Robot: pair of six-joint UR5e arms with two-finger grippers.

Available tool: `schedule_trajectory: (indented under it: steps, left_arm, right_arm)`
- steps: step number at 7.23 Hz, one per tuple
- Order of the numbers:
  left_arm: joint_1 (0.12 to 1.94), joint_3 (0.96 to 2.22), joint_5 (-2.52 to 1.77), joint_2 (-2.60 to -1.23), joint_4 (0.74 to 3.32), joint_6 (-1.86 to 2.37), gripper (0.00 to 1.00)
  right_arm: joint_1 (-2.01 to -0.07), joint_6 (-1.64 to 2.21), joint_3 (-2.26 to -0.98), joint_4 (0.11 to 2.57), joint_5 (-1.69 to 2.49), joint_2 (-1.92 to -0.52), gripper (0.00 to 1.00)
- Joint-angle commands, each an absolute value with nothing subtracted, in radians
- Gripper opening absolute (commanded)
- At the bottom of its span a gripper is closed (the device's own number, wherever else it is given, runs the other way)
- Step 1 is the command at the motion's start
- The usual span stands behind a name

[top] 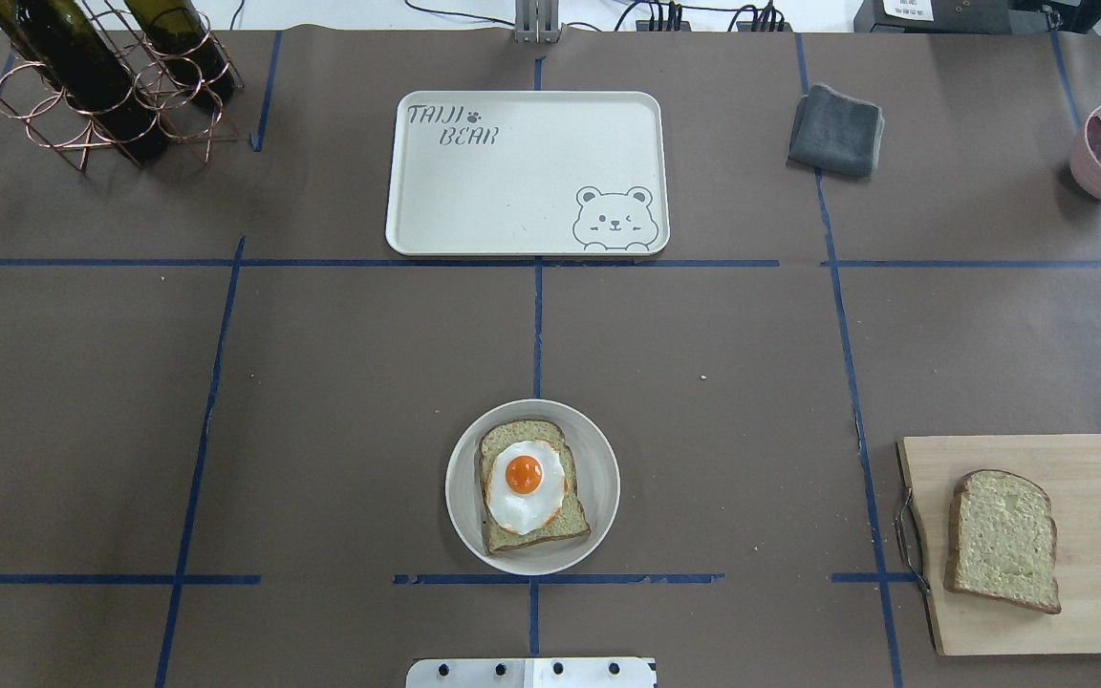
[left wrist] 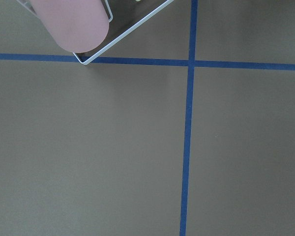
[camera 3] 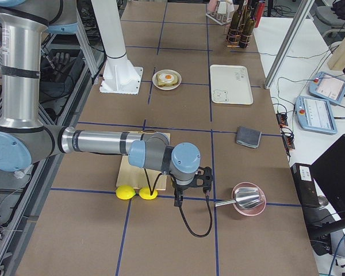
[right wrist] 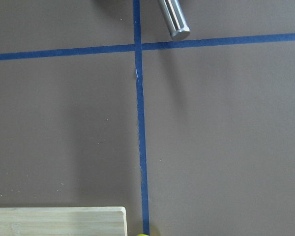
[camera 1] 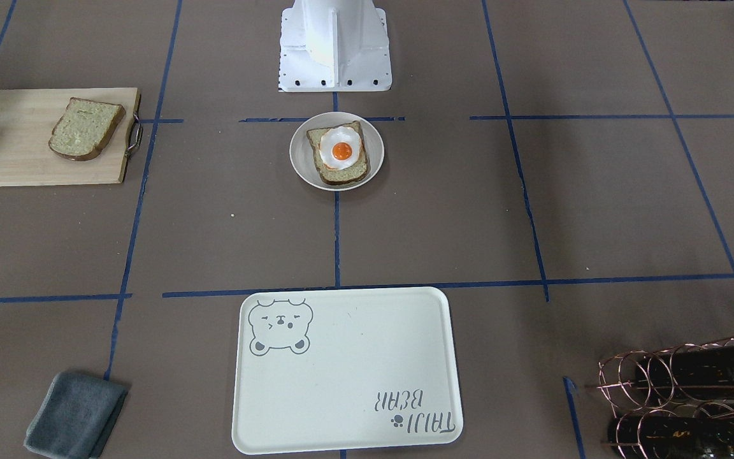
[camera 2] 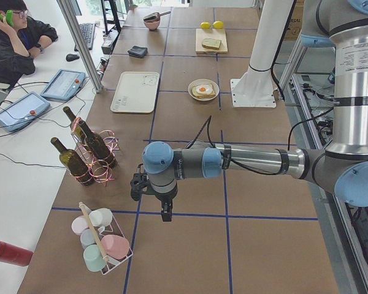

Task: Make sandwich and place on tray

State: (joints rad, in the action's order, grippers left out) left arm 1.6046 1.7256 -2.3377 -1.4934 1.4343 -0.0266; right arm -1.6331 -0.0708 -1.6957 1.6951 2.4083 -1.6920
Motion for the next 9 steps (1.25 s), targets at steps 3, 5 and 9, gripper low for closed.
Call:
schedule_trajectory:
  steps: [3,5,9]
  left_arm:
    - [1.600,1.763,-2.338,-1.615,1.445,-0.017,1.00]
    - [1.562,1.807,-2.348,-1.695,1.483,-0.018,1.00]
    - [1.314,1.871,-2.407,-1.695,1.762,0.489,1.00]
  right_arm:
    - [-1.632,-0.045,-1.712,1.694,2.411,-1.678,1.00]
    - [-1.620,-0.012,-1.727,1.704,2.404,-1.552,1.00]
    - [-1.580,0.058,-1.775,1.692,2.528,-1.568,1.00]
